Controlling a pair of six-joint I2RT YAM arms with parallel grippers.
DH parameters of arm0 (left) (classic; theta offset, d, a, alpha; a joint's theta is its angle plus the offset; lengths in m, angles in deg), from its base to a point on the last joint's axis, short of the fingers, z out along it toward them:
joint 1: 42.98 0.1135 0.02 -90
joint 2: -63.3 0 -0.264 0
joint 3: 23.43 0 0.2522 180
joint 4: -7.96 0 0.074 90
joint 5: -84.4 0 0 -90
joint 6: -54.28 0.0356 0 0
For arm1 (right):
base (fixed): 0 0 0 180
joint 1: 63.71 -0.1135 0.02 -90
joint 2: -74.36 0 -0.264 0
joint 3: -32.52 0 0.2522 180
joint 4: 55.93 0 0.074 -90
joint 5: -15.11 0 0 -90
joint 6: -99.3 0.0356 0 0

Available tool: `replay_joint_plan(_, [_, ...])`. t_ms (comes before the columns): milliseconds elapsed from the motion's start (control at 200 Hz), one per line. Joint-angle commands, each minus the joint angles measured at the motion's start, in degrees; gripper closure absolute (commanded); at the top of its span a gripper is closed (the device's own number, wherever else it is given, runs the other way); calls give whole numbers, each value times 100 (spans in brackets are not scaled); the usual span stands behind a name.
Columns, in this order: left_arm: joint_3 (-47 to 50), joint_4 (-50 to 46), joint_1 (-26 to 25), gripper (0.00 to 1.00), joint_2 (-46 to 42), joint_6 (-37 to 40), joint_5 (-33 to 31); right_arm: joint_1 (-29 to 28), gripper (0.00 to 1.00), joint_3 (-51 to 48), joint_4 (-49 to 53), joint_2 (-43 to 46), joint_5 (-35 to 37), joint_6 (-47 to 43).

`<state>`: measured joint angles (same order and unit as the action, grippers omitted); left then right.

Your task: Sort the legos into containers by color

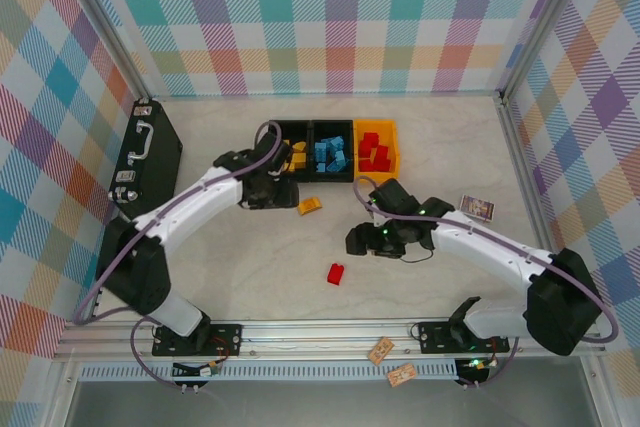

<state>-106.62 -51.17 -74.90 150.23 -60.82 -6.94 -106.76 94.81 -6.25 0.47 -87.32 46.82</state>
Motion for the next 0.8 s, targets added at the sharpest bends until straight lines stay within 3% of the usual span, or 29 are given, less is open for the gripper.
replay_joint_plan(0, [735,273,-7,37,-715,-497,323,-263,33,192,106,-284,-26,138])
replay_joint_plan(280, [2448,423,-12,35,-2130,-1284,389,-839,33,530,-151,-1366,-266,233])
replay_joint_plan(670, [3090,256,-11,36,-2677,-1576,375,-1347,35,1458,221,-2554,-115,169])
replay_joint_plan(795, [3196,242,-16,36,-2766,-1617,436,-1504,43,1776,535,-2870,302,203])
